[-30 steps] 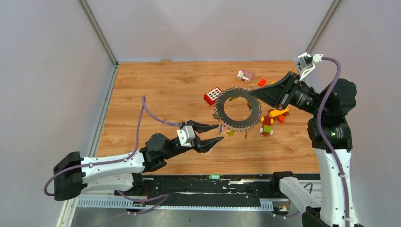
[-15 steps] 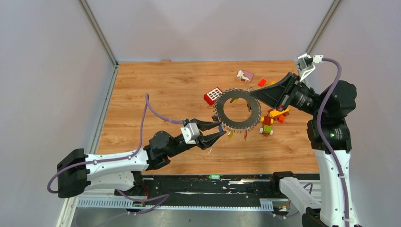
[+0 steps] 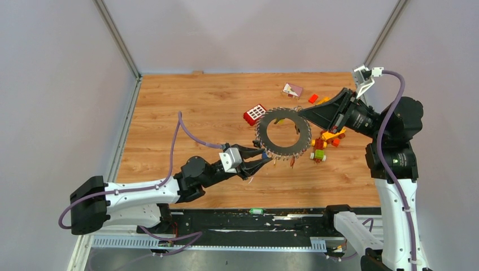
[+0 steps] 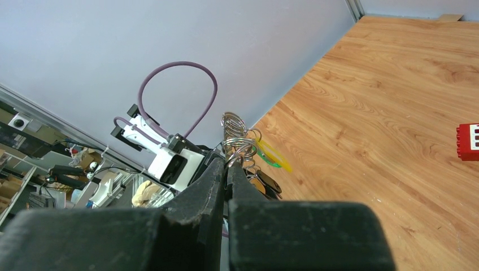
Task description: Remove the keys from the keyring
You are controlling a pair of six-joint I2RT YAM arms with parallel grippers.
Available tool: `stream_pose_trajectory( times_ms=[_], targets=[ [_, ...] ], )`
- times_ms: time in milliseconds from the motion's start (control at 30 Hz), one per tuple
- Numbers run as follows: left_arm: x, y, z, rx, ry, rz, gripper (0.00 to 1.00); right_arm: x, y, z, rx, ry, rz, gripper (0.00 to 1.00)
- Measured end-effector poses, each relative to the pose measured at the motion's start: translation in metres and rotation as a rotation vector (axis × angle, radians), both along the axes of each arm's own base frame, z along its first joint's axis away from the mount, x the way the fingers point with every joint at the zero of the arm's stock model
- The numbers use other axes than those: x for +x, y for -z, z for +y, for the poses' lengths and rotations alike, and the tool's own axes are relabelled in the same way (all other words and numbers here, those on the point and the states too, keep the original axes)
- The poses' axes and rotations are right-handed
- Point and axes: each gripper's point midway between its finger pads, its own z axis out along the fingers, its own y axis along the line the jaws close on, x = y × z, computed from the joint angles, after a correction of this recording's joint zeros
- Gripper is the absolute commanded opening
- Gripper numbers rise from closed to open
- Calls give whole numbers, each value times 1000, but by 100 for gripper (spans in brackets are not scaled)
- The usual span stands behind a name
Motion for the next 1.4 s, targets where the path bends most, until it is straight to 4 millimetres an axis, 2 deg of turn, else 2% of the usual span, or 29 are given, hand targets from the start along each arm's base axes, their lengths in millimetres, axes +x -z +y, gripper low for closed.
stream_pose_trajectory(
  times_ms=[167, 200, 300, 367, 433, 533, 800, 1100, 1300, 1400],
  targets=[
    [-1, -6, -3, -8, 8, -5, 29, -1, 1, 0, 1, 0, -1, 0],
    [-1, -6, -3, -8, 12, -5, 31, -1, 2, 0, 1, 0, 0, 0],
    [-2, -5, -5, -5, 20, -3, 52, -1, 2, 0, 1, 0, 0, 0],
    [-2, -4, -5, -3, 24, 0, 61, -1, 2, 0, 1, 0, 0, 0],
    [-3, -4, -6, -6, 27, 4, 66, -1, 2, 0, 1, 0, 0, 0],
    [-4, -6, -6, -14, 29, 3, 67, 0, 4, 0, 1, 0, 4, 0],
    [-6, -7, -7, -22, 37, 5, 41, 1, 8, 0, 1, 0, 14, 0],
    [-8, -4, -9, -14, 53, 4, 31, 1, 7, 0, 1, 1, 13, 0],
    [-9, -1, -10, 1, 62, 7, 8, 2, 7, 0, 2, 8, 13, 0],
    [-10, 3, -11, 18, 67, 12, 0, 2, 7, -1, 1, 11, 11, 0]
  ],
)
